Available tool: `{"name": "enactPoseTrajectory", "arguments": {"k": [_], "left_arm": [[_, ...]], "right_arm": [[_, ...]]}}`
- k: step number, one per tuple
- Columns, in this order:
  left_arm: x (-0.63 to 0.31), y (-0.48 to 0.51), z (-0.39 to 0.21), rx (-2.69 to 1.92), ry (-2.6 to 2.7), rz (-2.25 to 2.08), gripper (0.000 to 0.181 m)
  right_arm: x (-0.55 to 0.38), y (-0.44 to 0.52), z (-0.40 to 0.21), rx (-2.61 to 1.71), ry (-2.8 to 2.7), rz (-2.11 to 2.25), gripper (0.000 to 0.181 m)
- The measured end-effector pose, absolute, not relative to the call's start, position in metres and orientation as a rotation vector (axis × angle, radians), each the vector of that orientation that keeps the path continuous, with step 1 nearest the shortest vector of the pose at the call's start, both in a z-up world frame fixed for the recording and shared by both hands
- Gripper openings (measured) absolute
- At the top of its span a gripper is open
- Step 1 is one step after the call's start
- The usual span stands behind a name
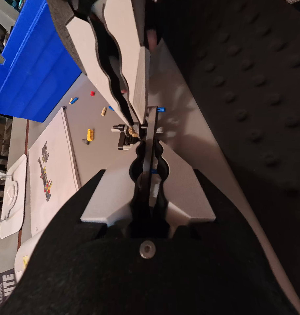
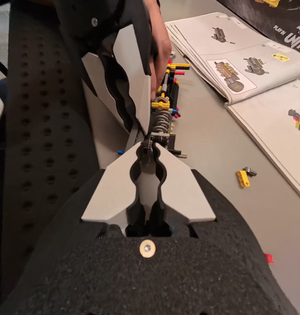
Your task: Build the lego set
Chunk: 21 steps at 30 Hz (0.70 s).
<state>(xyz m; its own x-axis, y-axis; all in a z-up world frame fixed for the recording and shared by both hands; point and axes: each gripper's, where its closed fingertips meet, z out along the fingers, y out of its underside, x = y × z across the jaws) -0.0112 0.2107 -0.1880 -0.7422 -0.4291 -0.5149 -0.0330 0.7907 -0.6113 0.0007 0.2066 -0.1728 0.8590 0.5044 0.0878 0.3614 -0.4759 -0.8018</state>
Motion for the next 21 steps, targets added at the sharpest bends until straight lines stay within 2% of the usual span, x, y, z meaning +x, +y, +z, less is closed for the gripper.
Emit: {"name": "enactPoseTrajectory", "arguments": {"k": [8,11,21], "left_arm": [[-0.016,0.205,-0.188,-0.276,2.278,-0.747,0.008],[-0.016,0.204,-0.189,-0.275,2.284,-0.745,0.007],[-0.013,0.208,-0.193,-0.317,2.316,-0.704,0.007]], "right_arm": [[0.0,0.204,-0.178,-2.221,-0.699,0.221,0.009],[0.001,0.208,-0.183,-2.243,-0.765,0.174,0.004],[0.003,0.216,-0.178,-2.246,-0.616,0.321,0.002]]}}
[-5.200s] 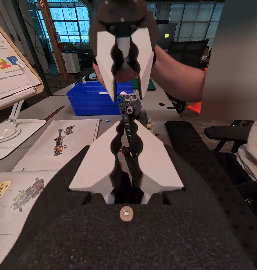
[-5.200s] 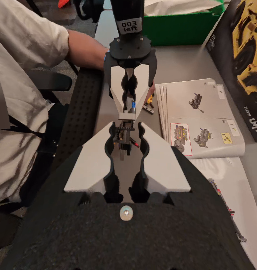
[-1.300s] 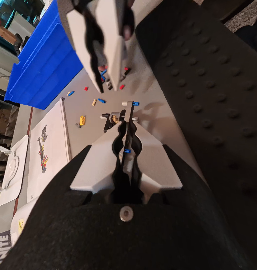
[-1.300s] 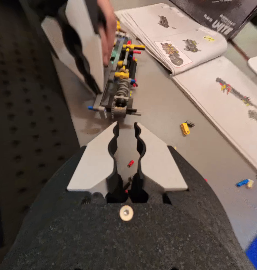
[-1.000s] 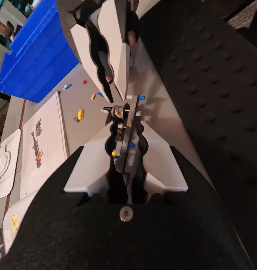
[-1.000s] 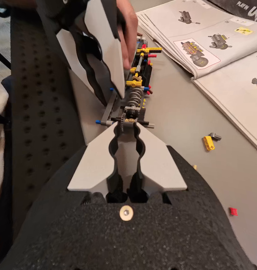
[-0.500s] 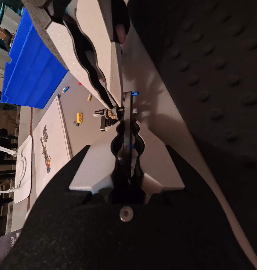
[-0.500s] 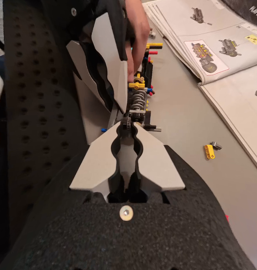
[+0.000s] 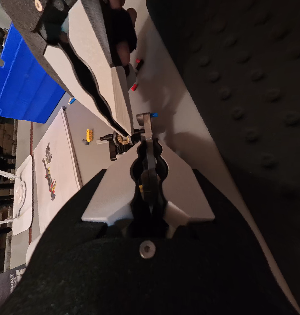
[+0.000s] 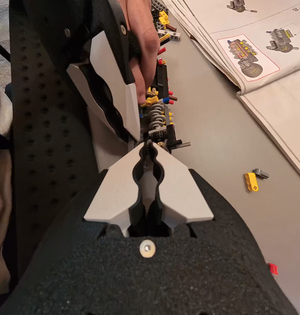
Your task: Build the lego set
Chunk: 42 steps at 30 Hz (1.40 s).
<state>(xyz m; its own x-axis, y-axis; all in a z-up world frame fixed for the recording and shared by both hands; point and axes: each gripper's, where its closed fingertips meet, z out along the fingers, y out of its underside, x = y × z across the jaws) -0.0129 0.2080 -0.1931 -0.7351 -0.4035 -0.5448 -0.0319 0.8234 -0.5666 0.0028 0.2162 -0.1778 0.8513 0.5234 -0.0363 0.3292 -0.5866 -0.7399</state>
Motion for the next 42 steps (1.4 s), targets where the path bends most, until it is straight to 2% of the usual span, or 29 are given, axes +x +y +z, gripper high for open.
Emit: {"name": "enactPoseTrajectory", "arguments": {"k": [23,26,30,42], "left_arm": [[-0.006,0.213,-0.201,-0.439,2.284,-0.562,0.007],[-0.006,0.213,-0.201,-0.428,2.278,-0.563,0.007],[-0.003,0.213,-0.2,-0.427,2.266,-0.557,0.007],[0.002,0.215,-0.202,-0.425,2.252,-0.502,0.006]], "right_arm": [[0.005,0.219,-0.181,-2.267,-0.534,0.334,0.002],[0.004,0.216,-0.181,-2.222,-0.623,0.231,0.004],[0.0,0.212,-0.18,-2.221,-0.739,0.141,0.025],[0.008,0.216,-0.189,-2.192,-0.963,-0.33,0.024]]}}
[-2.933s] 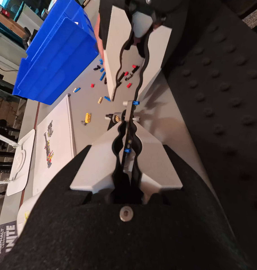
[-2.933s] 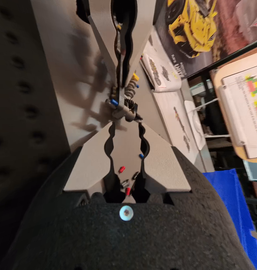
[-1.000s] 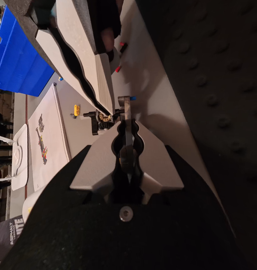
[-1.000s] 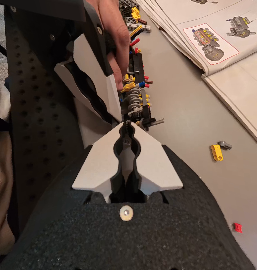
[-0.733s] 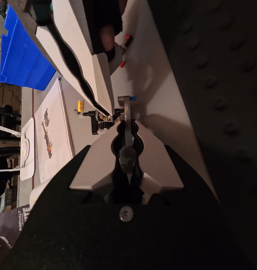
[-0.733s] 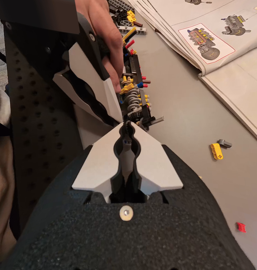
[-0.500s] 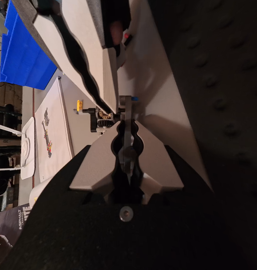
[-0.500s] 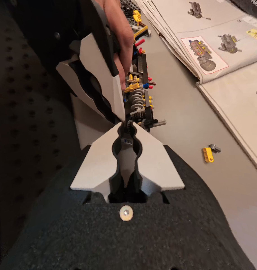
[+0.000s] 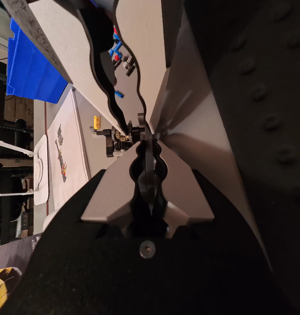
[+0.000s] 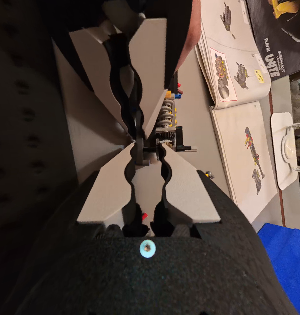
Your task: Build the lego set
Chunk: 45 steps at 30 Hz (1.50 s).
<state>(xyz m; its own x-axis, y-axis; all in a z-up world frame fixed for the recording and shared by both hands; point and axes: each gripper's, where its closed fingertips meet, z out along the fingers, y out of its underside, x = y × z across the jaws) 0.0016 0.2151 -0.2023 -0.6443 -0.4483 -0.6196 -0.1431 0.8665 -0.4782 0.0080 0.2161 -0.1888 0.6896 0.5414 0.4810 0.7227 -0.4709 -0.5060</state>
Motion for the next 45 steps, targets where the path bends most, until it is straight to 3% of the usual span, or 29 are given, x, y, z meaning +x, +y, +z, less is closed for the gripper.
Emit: {"name": "enactPoseTrajectory", "arguments": {"k": [16,26,45], "left_arm": [[0.003,0.214,-0.201,-0.445,2.255,-0.506,0.006],[0.006,0.214,-0.202,-0.467,2.263,-0.495,0.006],[0.008,0.215,-0.201,-0.486,2.245,-0.52,0.006]], "right_arm": [[0.016,0.212,-0.185,-2.227,-0.971,-0.4,0.039],[0.02,0.217,-0.196,-2.21,-1.148,-0.601,0.032],[0.021,0.219,-0.194,-2.161,-1.101,-0.579,0.03]]}}
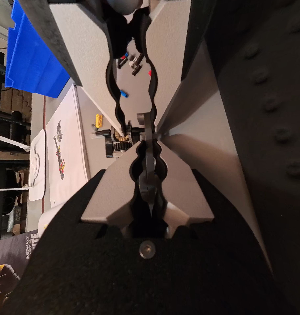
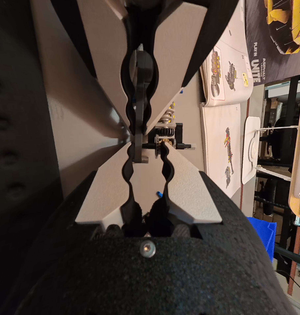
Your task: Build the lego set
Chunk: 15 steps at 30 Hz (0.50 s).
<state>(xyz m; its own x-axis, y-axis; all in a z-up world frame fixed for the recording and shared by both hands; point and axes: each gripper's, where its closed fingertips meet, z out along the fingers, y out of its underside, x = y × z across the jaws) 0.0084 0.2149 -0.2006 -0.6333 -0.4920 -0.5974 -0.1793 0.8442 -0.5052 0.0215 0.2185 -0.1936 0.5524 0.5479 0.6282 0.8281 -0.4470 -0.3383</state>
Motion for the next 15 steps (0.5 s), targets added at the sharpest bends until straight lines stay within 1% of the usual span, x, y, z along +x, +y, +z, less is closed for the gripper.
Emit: {"name": "enactPoseTrajectory", "arguments": {"k": [5,6,9,11,15], "left_arm": [[0.001,0.215,-0.191,-0.433,2.207,-0.583,0.007],[-0.004,0.218,-0.184,-0.434,2.18,-0.623,0.012],[-0.013,0.241,-0.169,-0.577,2.151,-0.689,0.039],[-0.014,0.258,-0.168,-0.67,2.148,-0.693,0.052],[-0.013,0.275,-0.177,-0.769,2.188,-0.687,0.067]], "right_arm": [[0.018,0.219,-0.193,-2.178,-1.092,-0.498,0.03],[0.02,0.219,-0.193,-2.193,-1.092,-0.494,0.03],[0.022,0.22,-0.193,-2.232,-1.053,-0.426,0.03],[0.021,0.22,-0.191,-2.229,-1.06,-0.407,0.03],[0.021,0.221,-0.191,-2.225,-1.059,-0.373,0.03]]}}
